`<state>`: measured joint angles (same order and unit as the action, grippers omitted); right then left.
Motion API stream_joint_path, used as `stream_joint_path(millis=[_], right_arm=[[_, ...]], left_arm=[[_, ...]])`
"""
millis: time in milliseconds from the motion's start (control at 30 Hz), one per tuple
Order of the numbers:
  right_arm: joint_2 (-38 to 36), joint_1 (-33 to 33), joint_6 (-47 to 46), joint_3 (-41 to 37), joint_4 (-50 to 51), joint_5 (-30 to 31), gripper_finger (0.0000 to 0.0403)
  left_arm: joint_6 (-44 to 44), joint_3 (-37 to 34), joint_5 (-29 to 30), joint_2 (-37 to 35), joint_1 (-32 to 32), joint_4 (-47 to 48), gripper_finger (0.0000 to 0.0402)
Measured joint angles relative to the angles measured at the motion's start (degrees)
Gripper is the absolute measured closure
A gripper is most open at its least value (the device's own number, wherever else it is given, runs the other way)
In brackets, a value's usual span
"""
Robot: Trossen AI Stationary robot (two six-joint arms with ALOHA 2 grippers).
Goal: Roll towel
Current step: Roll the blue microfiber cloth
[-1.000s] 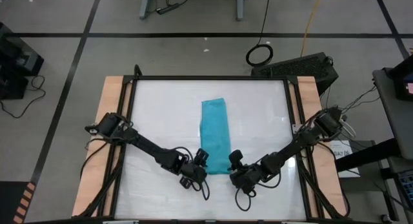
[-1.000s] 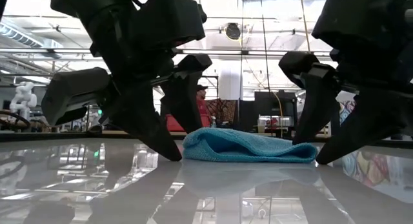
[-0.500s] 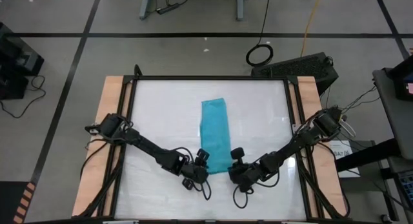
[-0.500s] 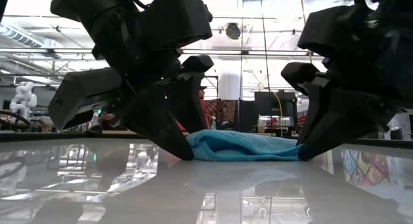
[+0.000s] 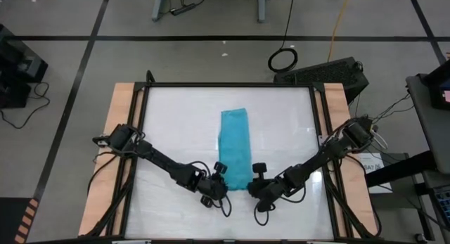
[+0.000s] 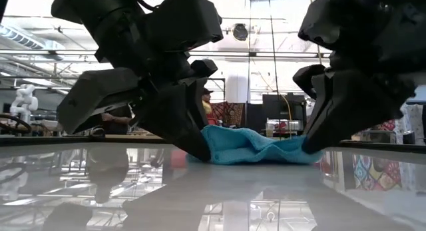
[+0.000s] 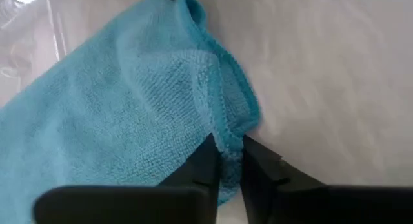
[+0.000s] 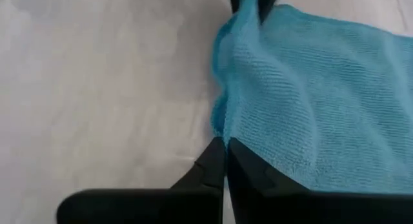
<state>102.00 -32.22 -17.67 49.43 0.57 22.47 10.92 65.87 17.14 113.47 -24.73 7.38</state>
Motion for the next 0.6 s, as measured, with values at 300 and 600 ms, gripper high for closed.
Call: stream_joint_path(millis=[300,600], right_arm=[[-6.6,-1.4,-6.9,0.0,2.1,-2.7,0.0402],[-7.8,-0.9,-14.4,0.1,4.3,-7.2,0.0403]], left_arm=[[-4.6,0.0,-3.8,-0.1,-0.6,-0.2,0.0392],[-10.6,0.0,-5.8,-0.2,-1.7,-1.9,0.0392]])
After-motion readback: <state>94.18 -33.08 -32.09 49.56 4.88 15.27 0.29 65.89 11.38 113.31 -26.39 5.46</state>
